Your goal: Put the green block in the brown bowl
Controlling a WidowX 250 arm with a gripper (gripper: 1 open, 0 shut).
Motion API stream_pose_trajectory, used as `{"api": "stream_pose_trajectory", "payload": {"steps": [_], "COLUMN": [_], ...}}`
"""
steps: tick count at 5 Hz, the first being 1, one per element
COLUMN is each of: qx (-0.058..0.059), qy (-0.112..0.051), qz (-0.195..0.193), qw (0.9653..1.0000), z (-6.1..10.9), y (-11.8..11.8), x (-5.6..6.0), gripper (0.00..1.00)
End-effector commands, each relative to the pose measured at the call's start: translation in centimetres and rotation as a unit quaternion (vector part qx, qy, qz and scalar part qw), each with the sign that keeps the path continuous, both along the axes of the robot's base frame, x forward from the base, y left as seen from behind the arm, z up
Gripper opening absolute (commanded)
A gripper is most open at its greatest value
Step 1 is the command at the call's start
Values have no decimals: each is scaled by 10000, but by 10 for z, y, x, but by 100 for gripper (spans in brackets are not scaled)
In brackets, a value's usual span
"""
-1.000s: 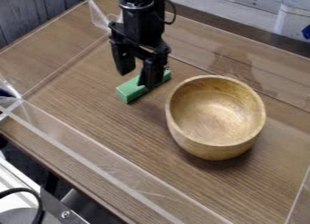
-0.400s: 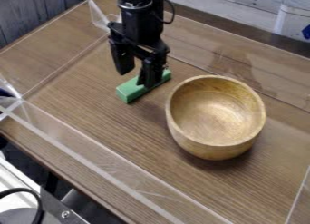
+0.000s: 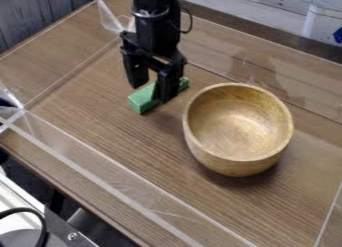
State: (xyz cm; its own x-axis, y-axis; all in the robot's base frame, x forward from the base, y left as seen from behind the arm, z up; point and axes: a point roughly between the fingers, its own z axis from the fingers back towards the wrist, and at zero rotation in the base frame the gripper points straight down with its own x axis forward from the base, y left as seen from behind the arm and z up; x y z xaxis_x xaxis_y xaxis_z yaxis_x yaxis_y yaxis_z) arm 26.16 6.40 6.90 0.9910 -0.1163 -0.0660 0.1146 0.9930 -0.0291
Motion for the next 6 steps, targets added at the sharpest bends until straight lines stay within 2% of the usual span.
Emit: {"api": "stream_pose_trajectory", "payload": {"steps": [1, 2, 3, 4, 6], "qx": [62, 50, 33, 17, -2], "qy": [-217, -178, -158, -194, -523], "qz": [74, 111, 145, 162, 200], "qw": [9997, 9998, 9998, 9997, 9984], "z": [6, 0, -5, -3, 29], "y": [8, 10, 12, 11, 6], "x": [11, 13, 14, 15, 21], "gripper": [100, 100, 0, 0, 0]}}
